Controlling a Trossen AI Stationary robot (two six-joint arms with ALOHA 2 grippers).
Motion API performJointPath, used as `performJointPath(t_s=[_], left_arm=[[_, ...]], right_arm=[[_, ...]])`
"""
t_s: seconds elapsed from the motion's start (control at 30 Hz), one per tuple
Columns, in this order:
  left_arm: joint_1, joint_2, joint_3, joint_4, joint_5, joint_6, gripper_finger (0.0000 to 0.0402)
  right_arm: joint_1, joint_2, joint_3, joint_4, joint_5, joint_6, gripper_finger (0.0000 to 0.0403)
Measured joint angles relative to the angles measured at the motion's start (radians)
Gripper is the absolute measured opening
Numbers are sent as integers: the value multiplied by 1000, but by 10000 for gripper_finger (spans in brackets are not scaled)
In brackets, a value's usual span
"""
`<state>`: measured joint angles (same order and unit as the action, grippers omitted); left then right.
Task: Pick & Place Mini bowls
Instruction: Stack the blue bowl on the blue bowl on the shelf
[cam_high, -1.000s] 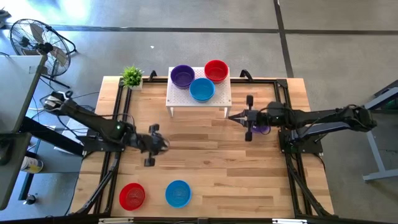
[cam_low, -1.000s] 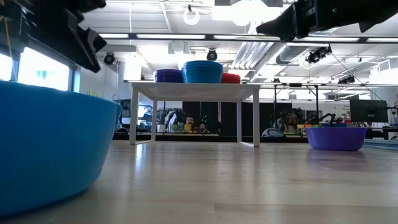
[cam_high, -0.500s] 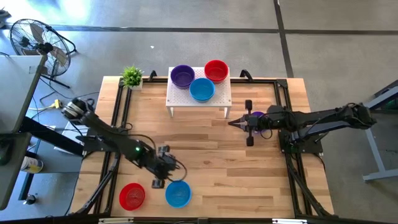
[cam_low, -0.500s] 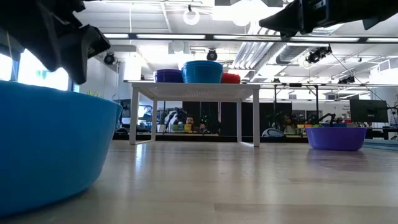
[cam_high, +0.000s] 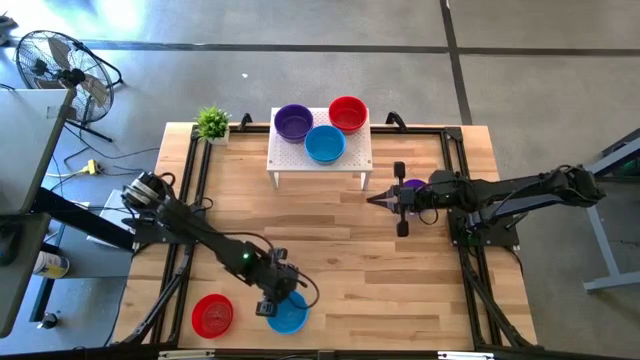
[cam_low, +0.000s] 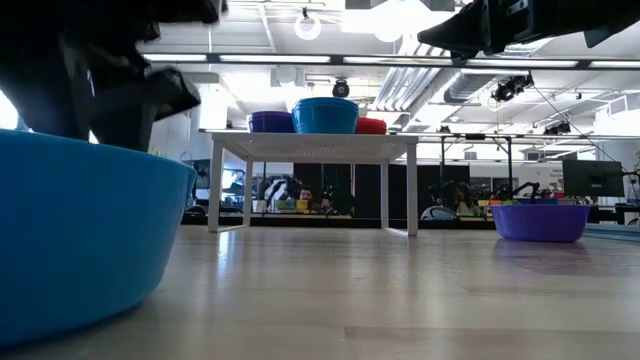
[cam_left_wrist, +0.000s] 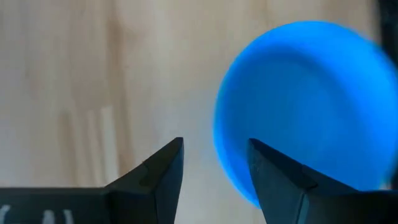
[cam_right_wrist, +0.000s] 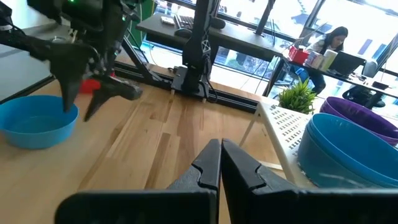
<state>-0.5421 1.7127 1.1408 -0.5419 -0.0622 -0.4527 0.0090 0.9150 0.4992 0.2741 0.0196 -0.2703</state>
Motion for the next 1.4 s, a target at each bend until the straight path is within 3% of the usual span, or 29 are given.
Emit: performJointPath(t_s=[0.33,0.43,0.6,0.67,1.07,1.4], left_arm=[[18,47,0,25,56,-5,154],[19,58,-1,20,49,21,118],[24,57,-1,19,40,73,25],[32,49,-1,16,20,82,9],[124,-46,-8,-87,-323,18,3],[364,-72,-10,-67,-393,60,3]], right_arm=[[0,0,0,0,0,0,2],[0,0,0,0,0,0,1],[0,0,0,0,0,0,2],[0,0,0,-1,0,0,1],[0,0,0,-9,-1,0,2],[0,0,0,-27,0,0,1]])
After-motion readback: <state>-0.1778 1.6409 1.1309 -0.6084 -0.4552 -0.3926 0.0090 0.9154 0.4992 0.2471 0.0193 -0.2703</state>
